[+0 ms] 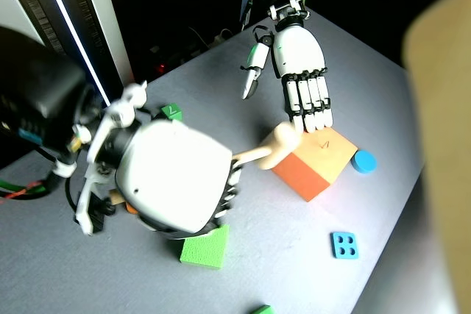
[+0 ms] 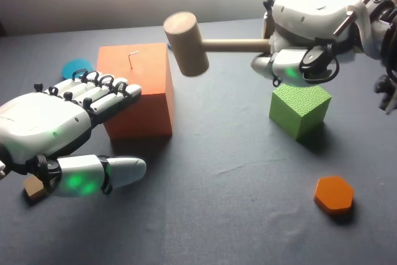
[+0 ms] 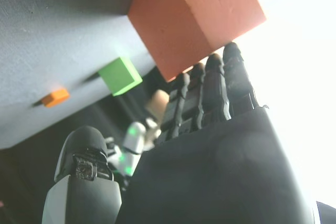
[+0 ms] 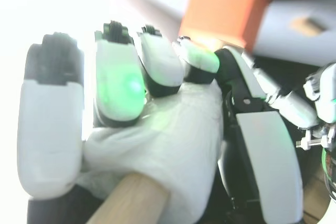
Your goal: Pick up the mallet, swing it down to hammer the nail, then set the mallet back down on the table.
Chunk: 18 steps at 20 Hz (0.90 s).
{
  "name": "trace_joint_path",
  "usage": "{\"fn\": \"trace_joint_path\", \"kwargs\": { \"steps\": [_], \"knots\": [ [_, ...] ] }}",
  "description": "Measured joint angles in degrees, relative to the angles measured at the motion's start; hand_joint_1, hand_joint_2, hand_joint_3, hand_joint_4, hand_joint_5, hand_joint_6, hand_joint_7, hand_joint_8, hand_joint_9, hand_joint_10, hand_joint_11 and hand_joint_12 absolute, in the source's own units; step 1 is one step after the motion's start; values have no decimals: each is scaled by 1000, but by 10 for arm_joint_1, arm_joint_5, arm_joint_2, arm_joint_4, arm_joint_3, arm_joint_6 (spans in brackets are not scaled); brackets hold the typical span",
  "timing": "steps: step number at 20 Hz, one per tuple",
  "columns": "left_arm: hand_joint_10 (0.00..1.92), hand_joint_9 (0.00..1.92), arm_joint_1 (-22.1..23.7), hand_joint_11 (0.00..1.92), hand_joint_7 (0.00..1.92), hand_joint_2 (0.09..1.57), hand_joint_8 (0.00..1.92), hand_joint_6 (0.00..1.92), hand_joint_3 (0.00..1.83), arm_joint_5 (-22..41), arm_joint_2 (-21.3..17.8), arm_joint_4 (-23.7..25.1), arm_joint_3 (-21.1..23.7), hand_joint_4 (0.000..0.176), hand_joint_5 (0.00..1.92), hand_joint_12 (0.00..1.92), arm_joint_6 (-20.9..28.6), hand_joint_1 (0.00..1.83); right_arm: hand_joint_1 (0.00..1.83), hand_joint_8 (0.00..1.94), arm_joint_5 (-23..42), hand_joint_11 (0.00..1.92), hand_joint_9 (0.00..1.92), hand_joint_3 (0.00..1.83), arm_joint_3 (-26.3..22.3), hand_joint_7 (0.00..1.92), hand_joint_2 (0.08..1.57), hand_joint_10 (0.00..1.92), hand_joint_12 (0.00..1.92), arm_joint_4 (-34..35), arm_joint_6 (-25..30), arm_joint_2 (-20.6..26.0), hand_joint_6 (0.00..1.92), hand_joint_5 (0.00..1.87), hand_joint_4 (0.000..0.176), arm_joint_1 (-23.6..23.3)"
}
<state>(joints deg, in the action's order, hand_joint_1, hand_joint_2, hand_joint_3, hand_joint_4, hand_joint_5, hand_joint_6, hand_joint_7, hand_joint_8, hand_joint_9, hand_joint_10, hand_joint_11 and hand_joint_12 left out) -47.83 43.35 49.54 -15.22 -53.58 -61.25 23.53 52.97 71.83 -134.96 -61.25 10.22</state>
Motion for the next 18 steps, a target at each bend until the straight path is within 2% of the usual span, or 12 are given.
{"fn": "trace_joint_path", "kwargs": {
  "steps": [2,3,5,7,11,18],
  "knots": [
    [0,18,1,0,49,1185,0,0,0,0,0,0,0,0,26,0,0,0,71,1941,29,1840,1728,193,0,1583,1571,1921,1921,-63,34,-12,1921,1385,176,1],
    [0,18,1,0,49,1185,0,0,0,0,0,0,0,0,26,0,0,0,71,1941,38,1840,1728,193,5,1583,1571,1921,1921,-68,37,-20,1921,1385,176,0],
    [7,35,1,0,59,1187,5,6,1,-1,0,0,0,0,41,0,0,0,73,1941,47,1771,1676,169,17,1522,1571,1921,1921,-63,48,-40,1921,1339,176,1],
    [0,0,3,0,12,1171,4,1,0,-5,0,0,0,0,3,0,0,0,4,1941,51,1751,1679,181,44,1531,1571,1921,1921,-64,54,-69,1921,1343,176,1],
    [0,0,3,0,15,1174,5,0,0,-8,0,0,-2,0,0,0,0,0,9,1941,55,1730,1659,179,88,1508,1571,1921,1921,-64,54,-108,1921,1319,176,0],
    [0,0,7,0,25,1172,4,5,0,-12,0,1,-7,0,16,0,0,0,82,1941,49,1784,1702,156,114,1546,1571,1921,1921,-71,44,-147,1921,1334,176,0]
  ]
}}
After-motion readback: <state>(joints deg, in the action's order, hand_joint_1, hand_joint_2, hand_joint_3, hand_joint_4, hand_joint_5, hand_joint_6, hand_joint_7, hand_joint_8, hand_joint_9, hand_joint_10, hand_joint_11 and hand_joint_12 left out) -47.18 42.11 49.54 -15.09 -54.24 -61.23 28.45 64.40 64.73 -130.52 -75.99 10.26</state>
